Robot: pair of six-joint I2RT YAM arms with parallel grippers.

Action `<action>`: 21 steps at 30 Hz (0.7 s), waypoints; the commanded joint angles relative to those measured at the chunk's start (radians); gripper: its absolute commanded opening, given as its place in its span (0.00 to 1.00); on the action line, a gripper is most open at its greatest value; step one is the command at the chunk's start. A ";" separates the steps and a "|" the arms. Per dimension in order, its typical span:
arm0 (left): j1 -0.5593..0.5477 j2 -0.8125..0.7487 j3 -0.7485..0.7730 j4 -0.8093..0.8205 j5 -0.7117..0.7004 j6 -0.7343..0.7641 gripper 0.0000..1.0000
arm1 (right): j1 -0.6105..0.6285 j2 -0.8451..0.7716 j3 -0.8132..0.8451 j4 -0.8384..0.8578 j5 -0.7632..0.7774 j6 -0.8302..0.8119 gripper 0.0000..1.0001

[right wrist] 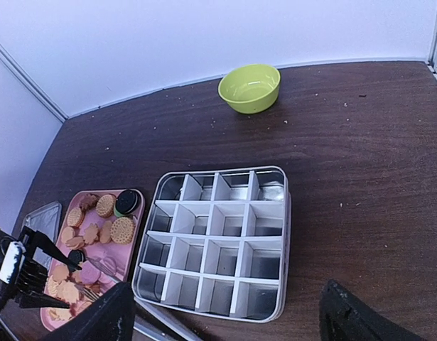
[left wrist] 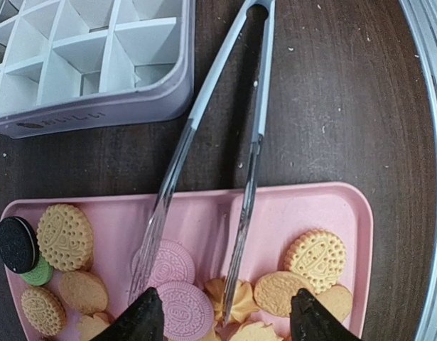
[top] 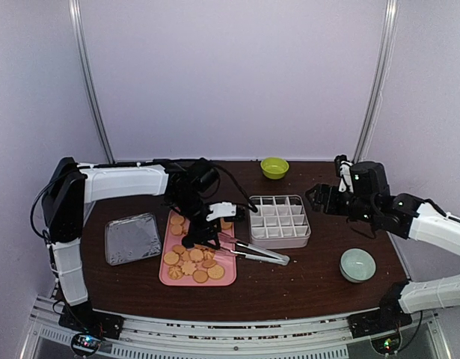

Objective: Pack the cookies
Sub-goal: Pick up the clamp at the center of the board.

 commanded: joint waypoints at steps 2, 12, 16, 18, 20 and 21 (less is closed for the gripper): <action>-0.031 0.024 0.005 0.049 -0.057 0.023 0.61 | 0.016 -0.081 -0.010 -0.084 0.063 -0.016 0.90; -0.065 0.058 -0.021 0.077 -0.140 0.042 0.47 | 0.023 -0.099 -0.016 -0.101 0.075 -0.028 0.87; -0.067 0.063 -0.037 0.090 -0.158 0.043 0.44 | 0.027 -0.094 -0.014 -0.102 0.075 -0.032 0.86; -0.067 0.065 -0.040 0.096 -0.166 0.046 0.40 | 0.029 -0.090 -0.012 -0.102 0.074 -0.033 0.86; -0.067 0.066 -0.039 0.098 -0.168 0.049 0.36 | 0.032 -0.087 -0.009 -0.103 0.075 -0.034 0.85; -0.067 0.069 -0.037 0.097 -0.167 0.049 0.34 | 0.034 -0.086 -0.008 -0.103 0.076 -0.034 0.85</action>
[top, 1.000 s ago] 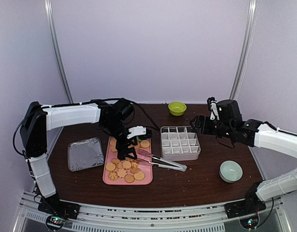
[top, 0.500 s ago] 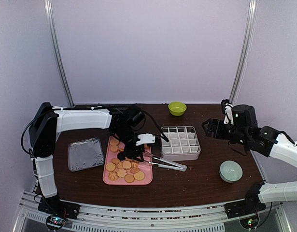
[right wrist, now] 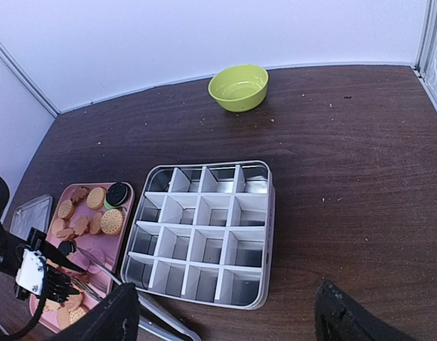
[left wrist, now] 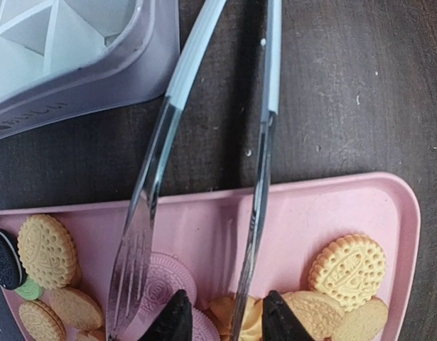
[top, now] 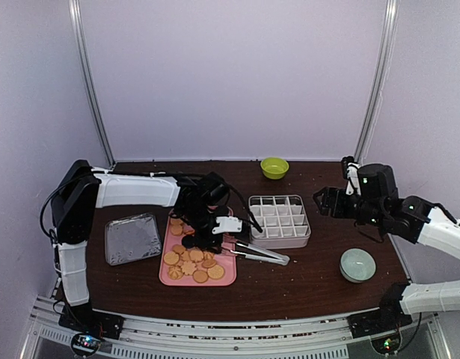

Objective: Pack the cookies
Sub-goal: Pick up the clamp at the center of the board, then pass from the left arm to the right

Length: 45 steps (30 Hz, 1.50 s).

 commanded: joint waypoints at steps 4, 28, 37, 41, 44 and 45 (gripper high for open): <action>-0.005 0.012 -0.007 0.036 -0.016 0.017 0.21 | 0.017 0.004 0.003 -0.007 0.023 -0.007 0.84; -0.005 -0.189 0.154 -0.327 0.182 0.098 0.00 | 0.056 0.053 0.081 0.046 -0.143 -0.056 0.93; 0.119 -0.384 0.144 -0.355 0.511 0.027 0.00 | 0.051 0.044 0.140 0.162 -0.324 -0.073 1.00; 0.248 -0.427 0.113 -0.250 0.734 -0.131 0.00 | 0.027 0.031 0.140 0.217 -0.404 -0.059 1.00; 0.264 -0.458 0.087 -0.195 0.788 -0.186 0.00 | 0.024 0.045 0.141 0.285 -0.532 -0.039 1.00; 0.264 -0.463 0.082 -0.180 0.810 -0.206 0.00 | 0.025 0.058 0.149 0.306 -0.577 -0.033 1.00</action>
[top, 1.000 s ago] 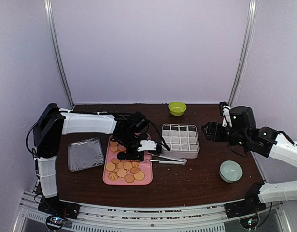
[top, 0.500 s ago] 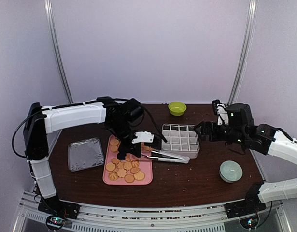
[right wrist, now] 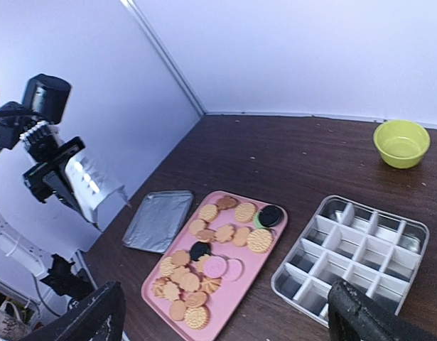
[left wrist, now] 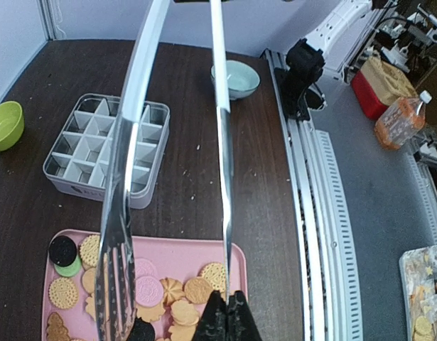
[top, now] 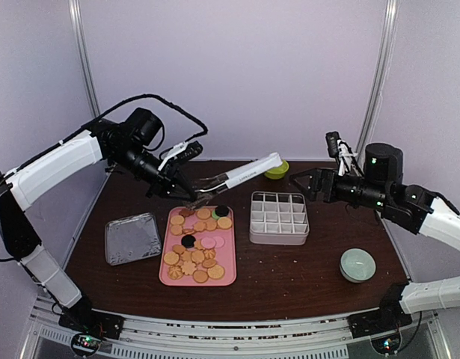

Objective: Pack the cookies
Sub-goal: Pass from the left arm to the right

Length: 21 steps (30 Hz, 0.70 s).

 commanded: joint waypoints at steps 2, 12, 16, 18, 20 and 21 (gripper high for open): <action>0.000 -0.047 -0.021 0.142 0.239 -0.169 0.00 | -0.003 0.038 0.040 0.168 -0.266 0.041 1.00; 0.001 -0.030 -0.042 0.273 0.409 -0.379 0.00 | 0.038 0.108 0.056 0.427 -0.322 0.146 1.00; 0.002 -0.026 -0.056 0.288 0.433 -0.402 0.00 | 0.054 0.176 0.079 0.525 -0.346 0.195 1.00; 0.001 -0.029 -0.064 0.308 0.444 -0.423 0.00 | 0.060 0.210 0.096 0.564 -0.362 0.217 0.99; 0.002 -0.028 -0.066 0.313 0.456 -0.431 0.00 | 0.066 0.238 0.114 0.587 -0.374 0.231 0.98; 0.002 -0.027 -0.068 0.313 0.462 -0.435 0.00 | 0.070 0.249 0.121 0.604 -0.379 0.239 0.98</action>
